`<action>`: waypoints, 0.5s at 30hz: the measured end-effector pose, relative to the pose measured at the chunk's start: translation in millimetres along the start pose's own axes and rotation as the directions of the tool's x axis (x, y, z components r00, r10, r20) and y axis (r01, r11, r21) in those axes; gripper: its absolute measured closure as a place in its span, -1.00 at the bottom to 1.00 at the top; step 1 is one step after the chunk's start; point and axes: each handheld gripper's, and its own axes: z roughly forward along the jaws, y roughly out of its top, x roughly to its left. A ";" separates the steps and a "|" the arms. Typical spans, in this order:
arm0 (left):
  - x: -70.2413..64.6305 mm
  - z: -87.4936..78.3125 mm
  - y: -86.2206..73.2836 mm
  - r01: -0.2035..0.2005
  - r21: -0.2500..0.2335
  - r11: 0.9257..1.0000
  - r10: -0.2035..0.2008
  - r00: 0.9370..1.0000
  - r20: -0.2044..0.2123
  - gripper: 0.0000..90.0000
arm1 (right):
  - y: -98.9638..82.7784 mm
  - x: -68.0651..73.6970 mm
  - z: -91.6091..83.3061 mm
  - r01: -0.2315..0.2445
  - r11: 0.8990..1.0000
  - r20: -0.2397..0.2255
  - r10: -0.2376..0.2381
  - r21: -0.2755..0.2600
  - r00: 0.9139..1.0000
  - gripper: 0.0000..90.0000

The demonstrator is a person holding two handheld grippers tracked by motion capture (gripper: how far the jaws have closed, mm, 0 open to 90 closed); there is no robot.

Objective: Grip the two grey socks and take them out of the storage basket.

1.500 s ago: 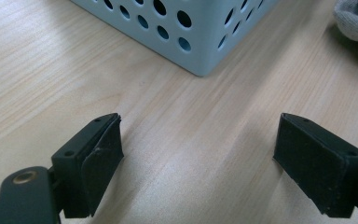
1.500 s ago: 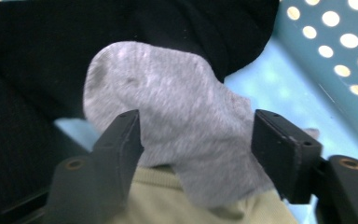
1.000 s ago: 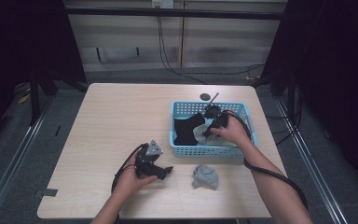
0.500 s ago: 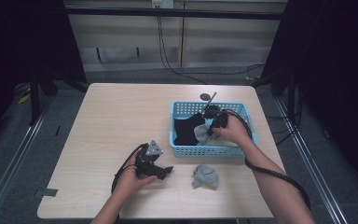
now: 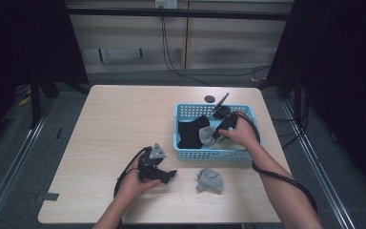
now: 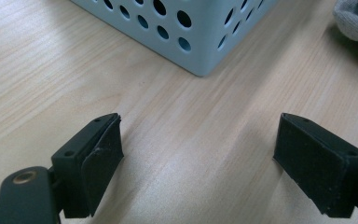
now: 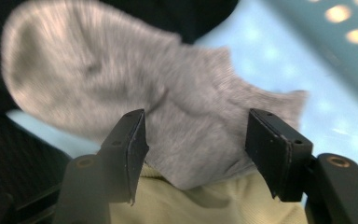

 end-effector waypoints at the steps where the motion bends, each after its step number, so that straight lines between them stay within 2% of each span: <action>1: 0.0 0.0 0.0 0.000 0.000 1.000 0.000 1.000 0.000 -0.68 | -0.4 1.6 3.0 0.008 1.000 0.000 -0.008 0.013 1.000 -0.13; 4: 0.0 0.0 0.0 0.000 0.000 1.000 0.000 1.000 0.000 -0.68 | -0.8 5.1 7.7 0.020 1.000 0.010 -0.021 0.017 1.000 0.00; 5: 0.0 0.0 0.0 0.000 0.000 1.000 0.000 1.000 0.000 -0.68 | -0.1 5.8 6.9 0.031 0.999 0.000 -0.031 0.021 1.000 0.23; 6: 0.0 0.0 0.0 0.000 0.000 1.000 0.000 1.000 0.000 -0.68 | -0.1 5.8 6.9 0.031 0.999 0.000 -0.031 0.021 1.000 0.23; 8: 0.0 0.0 0.0 0.000 0.000 1.000 0.000 1.000 0.000 -0.68 | 1.0 9.1 5.5 0.056 0.998 0.004 -0.056 0.039 0.998 0.57; 9: 0.0 0.0 0.0 0.000 0.000 1.000 0.000 1.000 0.000 -0.68 | 1.3 9.7 5.8 0.084 0.996 0.010 -0.085 0.040 0.996 0.66; 12: 0.0 0.0 0.0 0.000 0.000 1.000 0.000 1.000 0.000 -0.68 | 3.0 11.0 3.8 0.088 0.995 0.004 -0.088 0.044 0.996 0.79; 15: -0.5 0.4 -0.1 0.009 -0.007 1.000 -0.009 1.000 0.000 -0.68 | 3.4 10.2 0.2 0.075 0.996 -0.011 -0.074 0.048 0.997 0.79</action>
